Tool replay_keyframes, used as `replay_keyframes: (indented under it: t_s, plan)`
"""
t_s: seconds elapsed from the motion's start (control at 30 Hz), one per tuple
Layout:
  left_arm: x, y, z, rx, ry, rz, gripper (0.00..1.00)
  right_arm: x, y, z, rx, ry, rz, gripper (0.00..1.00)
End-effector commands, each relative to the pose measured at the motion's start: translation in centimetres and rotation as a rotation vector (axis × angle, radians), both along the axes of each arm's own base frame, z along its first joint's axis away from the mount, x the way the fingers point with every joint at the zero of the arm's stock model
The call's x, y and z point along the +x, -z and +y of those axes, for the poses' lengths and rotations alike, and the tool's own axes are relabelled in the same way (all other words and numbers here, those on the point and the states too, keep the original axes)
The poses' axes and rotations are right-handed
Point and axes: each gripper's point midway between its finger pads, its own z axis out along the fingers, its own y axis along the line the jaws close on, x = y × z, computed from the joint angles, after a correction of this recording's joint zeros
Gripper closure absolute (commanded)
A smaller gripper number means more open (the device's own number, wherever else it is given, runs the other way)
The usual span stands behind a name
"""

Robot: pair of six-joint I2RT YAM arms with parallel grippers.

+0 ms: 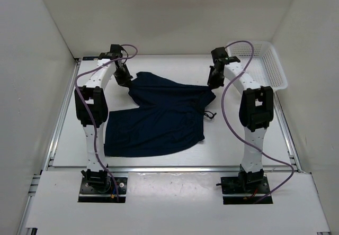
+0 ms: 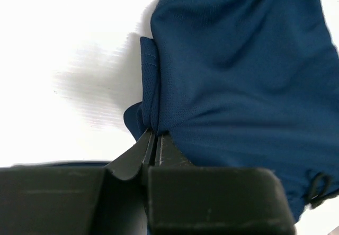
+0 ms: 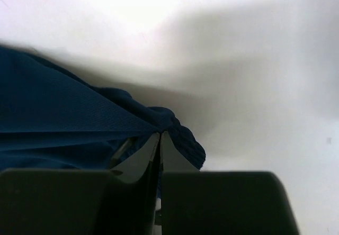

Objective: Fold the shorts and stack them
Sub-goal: Flatten the shorts out

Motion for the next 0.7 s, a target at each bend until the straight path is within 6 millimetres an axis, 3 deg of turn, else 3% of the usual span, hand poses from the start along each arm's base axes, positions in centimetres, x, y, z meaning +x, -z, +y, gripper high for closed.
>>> replay_keyframes:
  t_s: [0.0,0.03,0.07,0.1,0.13,0.17,0.2,0.23,0.27,0.3,0.37,0.4,0.43,0.5,0.53,0.57,0.6,0.63,0.67]
  plan:
    - [2.0,-1.8,0.1,-0.010,0.007,-0.076,0.90,4.6,-1.3,-0.1,-0.014,0.012,-0.093,1.00]
    - [2.6,-1.8,-0.4,-0.036,0.029,-0.084,0.85,5.6,-0.3,0.2,-0.015,0.011,-0.088,0.98]
    - [2.7,-1.8,-0.6,-0.045,0.033,-0.073,0.68,6.1,-0.6,0.5,-0.004,0.006,-0.088,0.83]
    - [3.8,-2.2,-0.9,-0.054,0.038,-0.088,0.48,6.4,-1.1,1.1,0.021,-0.005,-0.090,0.52]
    - [3.8,-2.4,-0.9,-0.054,0.038,-0.084,0.11,6.7,-1.9,2.0,0.042,-0.022,-0.110,0.43]
    - [3.8,-3.0,-0.8,-0.046,0.034,-0.088,0.00,6.7,-3.1,2.2,0.059,-0.029,-0.128,0.35]
    - [3.4,-3.7,-0.7,-0.042,0.043,-0.085,0.00,6.6,-3.8,2.7,0.065,-0.038,-0.150,0.31]
    - [3.4,-4.5,0.1,-0.028,0.028,-0.098,0.00,6.3,-6.2,3.3,0.079,-0.051,-0.201,0.31]
    - [3.1,-5.1,0.5,-0.007,0.018,-0.109,0.00,5.4,-6.0,3.3,0.090,-0.046,-0.185,0.31]
    - [2.0,-6.7,2.1,0.008,-0.012,-0.121,0.00,4.6,-8.6,4.3,0.124,-0.064,-0.237,0.33]
    - [0.4,-7.9,3.8,0.044,-0.049,-0.135,0.00,2.2,-9.7,6.1,0.134,-0.110,-0.248,0.36]
    - [-0.7,-8.5,4.3,0.044,-0.059,-0.141,0.00,-0.3,-7.4,6.0,0.116,-0.098,-0.182,0.38]
    - [-3.9,-8.8,5.0,0.054,-0.071,-0.126,0.02,-2.0,-9.7,6.5,0.125,-0.103,-0.242,0.40]
    - [-6.3,-9.2,5.4,0.039,-0.089,-0.149,0.04,-5.2,-8.4,6.1,0.146,-0.085,-0.208,0.40]
    - [-8.0,-9.0,5.4,0.040,-0.089,-0.135,0.04,-9.1,-6.2,5.4,0.163,-0.053,-0.140,0.40]
    - [-11.1,-8.4,5.4,0.033,-0.106,-0.112,0.04,-10.6,-5.2,5.3,0.191,-0.038,-0.122,0.35]
    - [-12.8,-7.8,5.4,0.029,-0.117,-0.091,0.03,-12.6,-5.5,5.0,0.247,-0.035,-0.114,0.29]
    - [-14.0,-7.4,4.8,0.012,-0.117,-0.084,0.01,-14.1,-4.5,4.8,0.283,-0.004,-0.080,0.24]
    - [-16.7,-6.0,4.5,-0.008,-0.118,-0.049,0.00,-16.7,-1.6,3.9,0.298,0.017,-0.011,0.15]
